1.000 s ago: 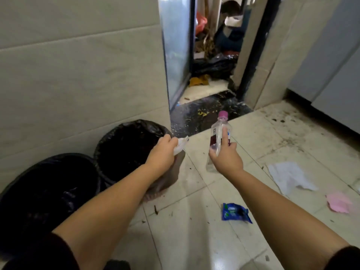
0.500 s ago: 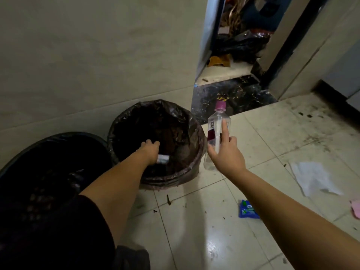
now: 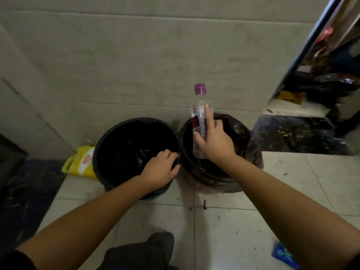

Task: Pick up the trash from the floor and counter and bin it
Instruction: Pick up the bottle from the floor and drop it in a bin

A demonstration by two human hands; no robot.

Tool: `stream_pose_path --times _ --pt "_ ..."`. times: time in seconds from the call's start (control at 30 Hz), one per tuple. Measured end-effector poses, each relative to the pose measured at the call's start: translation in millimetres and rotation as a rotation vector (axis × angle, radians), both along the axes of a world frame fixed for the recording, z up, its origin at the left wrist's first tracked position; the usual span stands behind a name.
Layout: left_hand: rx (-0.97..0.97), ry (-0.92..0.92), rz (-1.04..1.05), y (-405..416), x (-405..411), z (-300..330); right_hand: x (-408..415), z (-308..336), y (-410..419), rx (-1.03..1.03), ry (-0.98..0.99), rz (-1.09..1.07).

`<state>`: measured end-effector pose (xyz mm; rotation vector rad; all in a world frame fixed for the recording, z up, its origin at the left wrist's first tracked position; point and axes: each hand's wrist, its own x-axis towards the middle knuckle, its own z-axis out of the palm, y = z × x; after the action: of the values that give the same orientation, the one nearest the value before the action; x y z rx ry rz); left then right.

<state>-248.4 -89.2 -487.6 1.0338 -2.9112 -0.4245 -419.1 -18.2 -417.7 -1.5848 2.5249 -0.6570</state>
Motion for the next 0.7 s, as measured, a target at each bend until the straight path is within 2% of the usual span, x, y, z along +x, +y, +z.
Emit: stream_pose_path --times 0.1,0.2,0.3,0.4,0.53,0.7 --pt "-0.081 -0.178 -0.056 2 68 -26 49 -23 -49 0.083 0.027 0.227" --pt "-0.247 -0.188 -0.155 -5 113 -44 86 -60 -92 0.291 0.041 0.399" --pt "-0.448 -0.06 -0.211 -18 132 -60 104 -105 -122 0.562 0.128 0.536" --pt "-0.548 0.062 -0.242 -19 134 -67 108 -149 -140 0.809 0.151 0.58" --pt "-0.55 0.169 -0.252 -21 134 -70 115 -183 -152 1.078 0.144 0.609" --pt "-0.534 0.165 -0.283 -23 133 -68 121 -187 -155 1.193 0.154 0.655"
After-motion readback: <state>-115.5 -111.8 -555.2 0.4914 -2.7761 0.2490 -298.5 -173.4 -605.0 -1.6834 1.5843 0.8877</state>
